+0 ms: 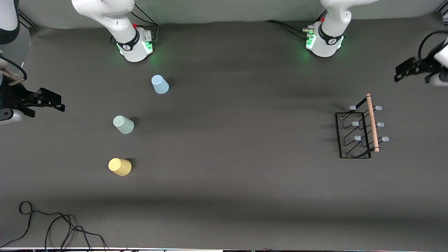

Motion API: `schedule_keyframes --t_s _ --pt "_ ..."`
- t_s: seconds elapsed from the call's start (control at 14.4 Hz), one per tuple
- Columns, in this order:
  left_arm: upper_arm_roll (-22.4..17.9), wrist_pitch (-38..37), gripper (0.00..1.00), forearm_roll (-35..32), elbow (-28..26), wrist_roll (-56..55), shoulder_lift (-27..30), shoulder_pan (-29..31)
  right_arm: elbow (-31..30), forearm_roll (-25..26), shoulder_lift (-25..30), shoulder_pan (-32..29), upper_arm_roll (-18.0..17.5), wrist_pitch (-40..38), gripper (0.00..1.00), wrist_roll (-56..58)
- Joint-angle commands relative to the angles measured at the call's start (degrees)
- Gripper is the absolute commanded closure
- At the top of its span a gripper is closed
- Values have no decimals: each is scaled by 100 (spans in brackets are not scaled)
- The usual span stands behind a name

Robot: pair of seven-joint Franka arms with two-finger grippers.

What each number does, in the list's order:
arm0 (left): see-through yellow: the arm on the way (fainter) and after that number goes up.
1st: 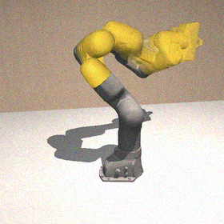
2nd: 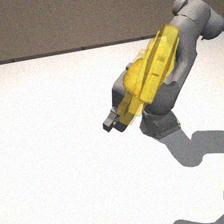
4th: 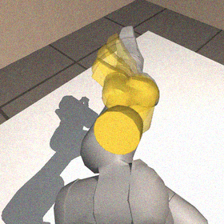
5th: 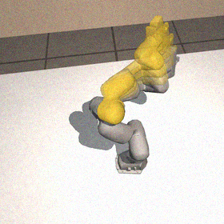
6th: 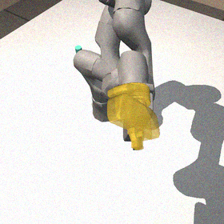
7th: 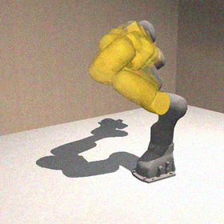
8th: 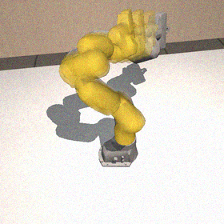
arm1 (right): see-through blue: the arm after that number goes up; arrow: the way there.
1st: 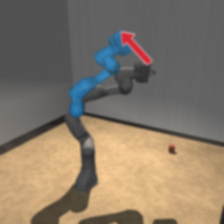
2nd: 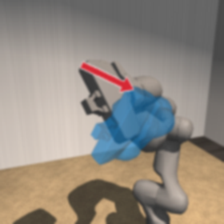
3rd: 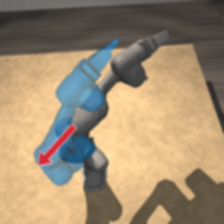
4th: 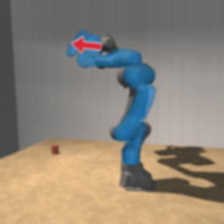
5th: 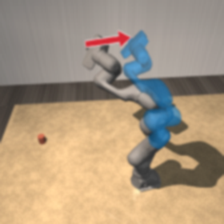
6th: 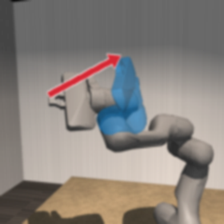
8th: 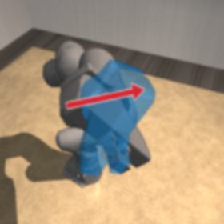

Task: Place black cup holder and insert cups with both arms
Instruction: 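Lower the left gripper onto the wooden dowel of the black rack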

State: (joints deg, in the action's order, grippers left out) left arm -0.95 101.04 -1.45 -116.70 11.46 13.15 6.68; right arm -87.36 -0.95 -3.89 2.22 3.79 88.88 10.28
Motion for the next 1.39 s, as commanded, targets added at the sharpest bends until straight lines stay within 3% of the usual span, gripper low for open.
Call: schedule_keyframes --t_s 0.0,0.21,0.62,0.69,0.9,1.04,1.32 --pt "7 1176 0 -40 -701 94 -331 8 -53 60 63 24 16 33 0 35" --pt "7 2322 0 -40 -1266 94 -725 8 -44 7 63 24 7 51 0 -218" --pt "16 2931 1 -49 -1531 383 -1341 -27 -52 -2 46 15 7 -2 0 -220" --pt "16 2939 8 -49 -1531 401 -1394 -27 -61 -2 46 24 7 -2 0 -220" --pt "16 2922 67 -49 -1505 401 -1438 -35 -79 -2 46 24 7 -2 0 -141" --pt "16 2852 97 -49 -1496 401 -1395 -27 -88 -11 46 33 16 15 0 -88" --pt "16 2379 100 -31 -1181 287 -1219 -9 -176 -11 90 181 43 156 0 -88"
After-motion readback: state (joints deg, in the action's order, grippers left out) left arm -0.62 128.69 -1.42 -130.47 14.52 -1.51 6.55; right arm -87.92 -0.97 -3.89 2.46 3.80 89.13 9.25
